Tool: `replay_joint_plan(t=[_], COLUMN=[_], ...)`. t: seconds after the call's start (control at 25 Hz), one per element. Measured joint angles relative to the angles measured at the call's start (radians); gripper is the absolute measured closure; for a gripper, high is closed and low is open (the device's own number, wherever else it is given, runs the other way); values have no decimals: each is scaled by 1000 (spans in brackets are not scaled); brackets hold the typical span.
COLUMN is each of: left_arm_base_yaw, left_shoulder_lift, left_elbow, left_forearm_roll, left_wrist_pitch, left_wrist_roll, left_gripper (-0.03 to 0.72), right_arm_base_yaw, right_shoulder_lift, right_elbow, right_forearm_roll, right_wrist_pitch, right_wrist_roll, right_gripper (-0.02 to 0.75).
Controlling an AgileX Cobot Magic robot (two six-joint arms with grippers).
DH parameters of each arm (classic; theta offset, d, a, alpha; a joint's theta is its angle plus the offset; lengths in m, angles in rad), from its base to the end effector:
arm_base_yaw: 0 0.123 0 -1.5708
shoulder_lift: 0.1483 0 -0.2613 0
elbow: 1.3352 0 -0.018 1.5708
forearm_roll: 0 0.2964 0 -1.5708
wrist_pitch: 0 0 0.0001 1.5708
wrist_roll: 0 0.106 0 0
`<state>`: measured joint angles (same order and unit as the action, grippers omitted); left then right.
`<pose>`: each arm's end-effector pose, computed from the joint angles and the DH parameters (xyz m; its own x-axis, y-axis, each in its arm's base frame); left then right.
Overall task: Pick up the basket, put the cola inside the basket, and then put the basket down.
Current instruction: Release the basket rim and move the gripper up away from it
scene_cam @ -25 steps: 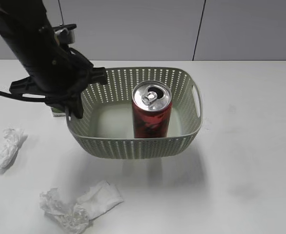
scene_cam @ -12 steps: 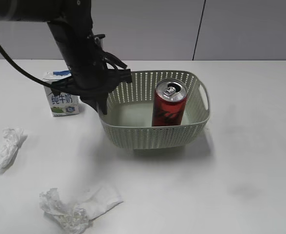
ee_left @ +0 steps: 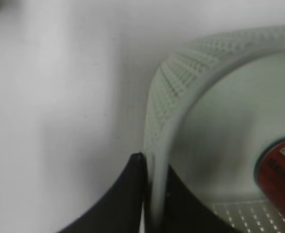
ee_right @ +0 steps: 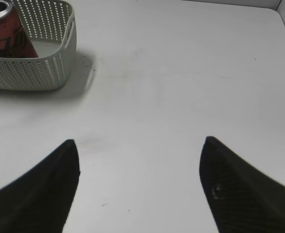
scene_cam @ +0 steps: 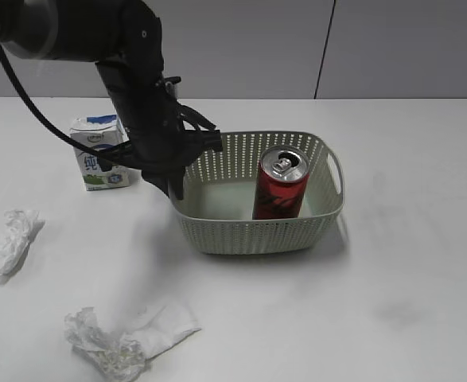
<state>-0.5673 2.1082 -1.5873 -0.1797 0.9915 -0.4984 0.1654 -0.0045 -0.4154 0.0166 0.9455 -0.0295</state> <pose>0.3776 -0.2594 0.1134 -0.9988 -0.0232 -0.0430 -0.0138 0.9780 -0.2080 0.0862 0.0158 0.2751 -0.4150 -0.0893 -0.9054 -0.1849 0.9827 -0.0122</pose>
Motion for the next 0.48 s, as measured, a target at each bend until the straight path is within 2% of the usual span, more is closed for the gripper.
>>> replay_joint_plan(t=[0.08, 0.16, 0.24, 0.32, 0.4, 0.48], left_arm_base_yaw=[0, 0, 0, 0, 0, 0], left_shoulder_lift=[0, 0, 0, 0, 0, 0], left_elbow=[-1, -5, -8, -8, -8, -10], left_forearm_roll=[-6, -12, -14, -15, -15, -15], left_wrist_pitch=[-2, -6, -8, -7, 4, 23], left_wrist_roll=[21, 27, 30, 32, 37, 46], left_gripper=[604, 472, 278, 120, 57, 43], right_arm_base_yaw=[0, 0, 0, 0, 0, 0], right_shoulder_lift=[0, 0, 0, 0, 0, 0], right_elbow=[0, 0, 0, 0, 0, 0], right_forearm_roll=[0, 0, 0, 0, 0, 0], right_wrist_pitch=[0, 0, 0, 0, 0, 0], right_wrist_roll=[0, 0, 0, 0, 0, 0], right_gripper=[153, 153, 153, 154, 164, 179])
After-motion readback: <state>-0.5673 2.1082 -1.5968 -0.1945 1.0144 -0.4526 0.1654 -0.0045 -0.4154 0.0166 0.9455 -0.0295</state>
